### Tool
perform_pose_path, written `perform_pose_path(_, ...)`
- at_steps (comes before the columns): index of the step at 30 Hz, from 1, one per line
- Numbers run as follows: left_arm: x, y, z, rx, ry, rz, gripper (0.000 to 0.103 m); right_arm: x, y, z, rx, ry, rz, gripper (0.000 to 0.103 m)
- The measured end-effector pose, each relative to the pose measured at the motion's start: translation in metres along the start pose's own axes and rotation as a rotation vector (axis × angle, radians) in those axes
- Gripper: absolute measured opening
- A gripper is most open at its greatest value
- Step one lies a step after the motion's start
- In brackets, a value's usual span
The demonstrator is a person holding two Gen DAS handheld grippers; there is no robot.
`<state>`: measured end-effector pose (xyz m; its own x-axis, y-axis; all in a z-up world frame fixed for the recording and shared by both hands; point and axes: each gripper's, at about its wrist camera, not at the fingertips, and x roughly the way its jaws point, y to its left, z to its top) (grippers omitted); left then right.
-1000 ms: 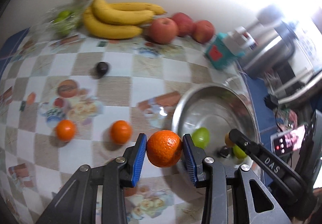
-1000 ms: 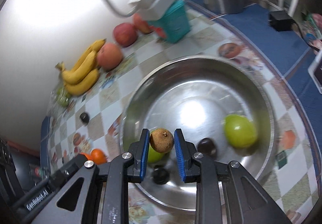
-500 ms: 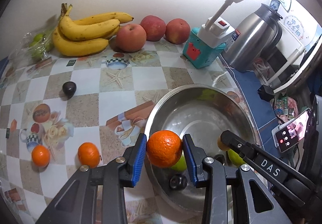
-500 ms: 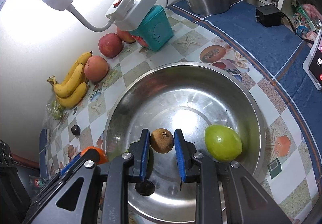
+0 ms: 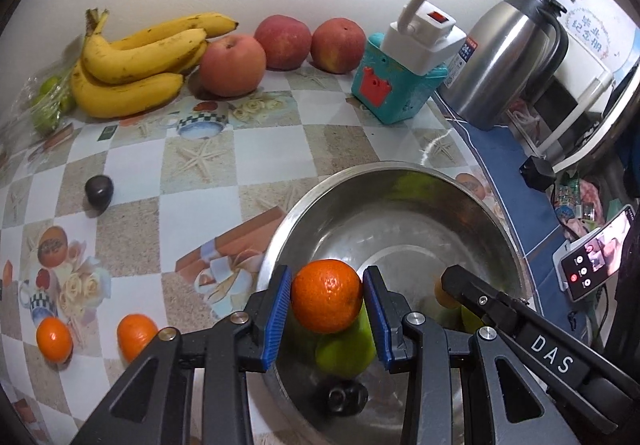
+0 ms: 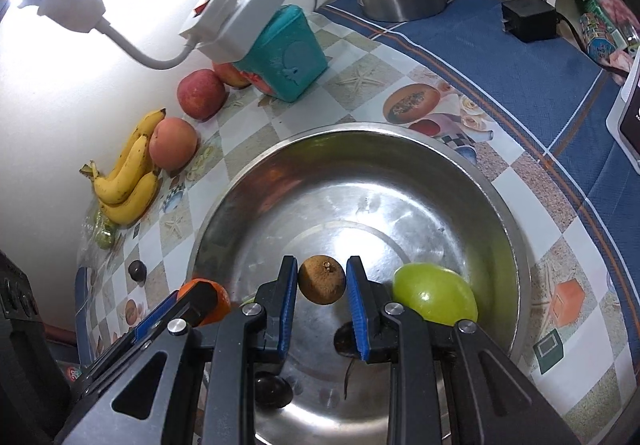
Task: Organize fruits
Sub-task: 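Lift and carry the mandarin and brown fruit over the steel plate, then lower both fruits into the plate and open both tools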
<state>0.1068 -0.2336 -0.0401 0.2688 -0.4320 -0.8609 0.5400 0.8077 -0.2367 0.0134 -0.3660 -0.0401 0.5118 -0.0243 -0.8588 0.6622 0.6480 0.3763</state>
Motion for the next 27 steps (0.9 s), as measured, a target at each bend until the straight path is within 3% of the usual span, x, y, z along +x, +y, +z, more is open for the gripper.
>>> perform_pose_path(10,0.010,-0.009,0.005,0.035,0.010,0.007,0.040,0.004,-0.005,0.002,0.008,0.005,-0.030,0.026)
perform_pose_path(27,0.007,0.005,0.005,-0.026,0.041,-0.006,0.045,0.005,-0.003,0.003,-0.009,0.022,-0.063,0.027)
